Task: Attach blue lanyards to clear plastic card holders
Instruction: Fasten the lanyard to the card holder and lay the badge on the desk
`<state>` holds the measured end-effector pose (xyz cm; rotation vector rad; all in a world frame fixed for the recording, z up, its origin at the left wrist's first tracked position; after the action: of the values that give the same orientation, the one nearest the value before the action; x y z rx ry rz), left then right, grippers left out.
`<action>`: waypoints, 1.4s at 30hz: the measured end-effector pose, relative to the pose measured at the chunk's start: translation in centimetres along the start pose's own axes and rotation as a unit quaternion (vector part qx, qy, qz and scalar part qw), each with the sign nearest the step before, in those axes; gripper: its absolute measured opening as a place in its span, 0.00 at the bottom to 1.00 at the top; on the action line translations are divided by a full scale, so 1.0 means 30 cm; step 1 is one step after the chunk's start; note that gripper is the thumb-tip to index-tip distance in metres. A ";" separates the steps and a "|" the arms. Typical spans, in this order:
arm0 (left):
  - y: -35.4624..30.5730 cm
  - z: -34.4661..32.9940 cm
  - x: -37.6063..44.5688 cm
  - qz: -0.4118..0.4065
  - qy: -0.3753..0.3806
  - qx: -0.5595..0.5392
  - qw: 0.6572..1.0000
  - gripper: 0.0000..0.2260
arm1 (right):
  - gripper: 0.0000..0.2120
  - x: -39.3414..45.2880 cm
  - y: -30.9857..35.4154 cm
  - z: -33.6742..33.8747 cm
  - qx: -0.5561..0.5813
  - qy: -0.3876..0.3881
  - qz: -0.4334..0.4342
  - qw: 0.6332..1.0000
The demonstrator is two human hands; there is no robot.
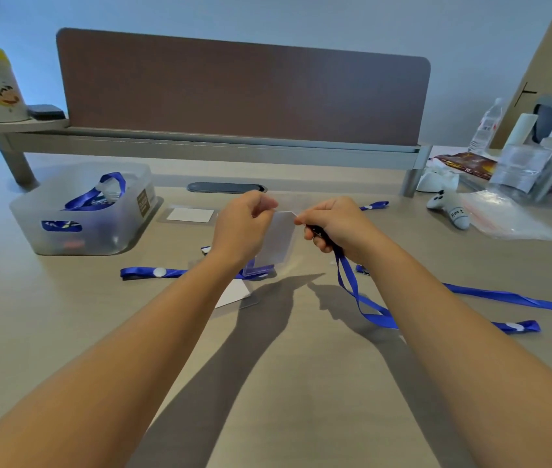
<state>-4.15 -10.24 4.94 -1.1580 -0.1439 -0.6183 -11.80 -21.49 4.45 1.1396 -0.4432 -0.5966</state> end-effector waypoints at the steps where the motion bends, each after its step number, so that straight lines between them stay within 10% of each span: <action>1: -0.002 0.010 0.000 -0.011 -0.009 0.013 1.000 0.11 | 0.12 -0.002 0.000 -0.009 0.001 0.004 -0.007 1.000; 14: -0.029 0.070 -0.015 -0.170 -0.029 0.156 0.973 0.14 | 0.10 0.004 0.037 -0.075 0.062 0.027 -0.026 0.997; 24: 0.005 0.086 0.004 -0.051 0.031 0.023 0.998 0.17 | 0.11 -0.001 0.057 -0.122 0.124 0.065 -0.010 0.990; 38: -0.052 0.113 -0.036 -0.366 0.000 0.282 0.887 0.16 | 0.12 0.001 0.046 -0.145 0.090 0.045 -0.055 0.993; 42: -0.028 0.121 -0.015 -0.241 0.015 0.239 0.941 0.15 | 0.11 0.009 0.073 -0.151 0.045 0.043 -0.003 0.998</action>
<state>-4.22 -7.08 6.93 -0.6365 -0.5345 -0.9688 -8.38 -17.83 4.88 1.2478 -0.3954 -0.5341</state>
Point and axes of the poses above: each hand's wrist, its own x-axis towards the middle knuckle, its own z-axis out of the back of the hand, y = z × x, the point moved 7 cm from there along x, towards the middle knuckle, and after that the axes turned 8 degrees about -y, right-handed, at the moved point
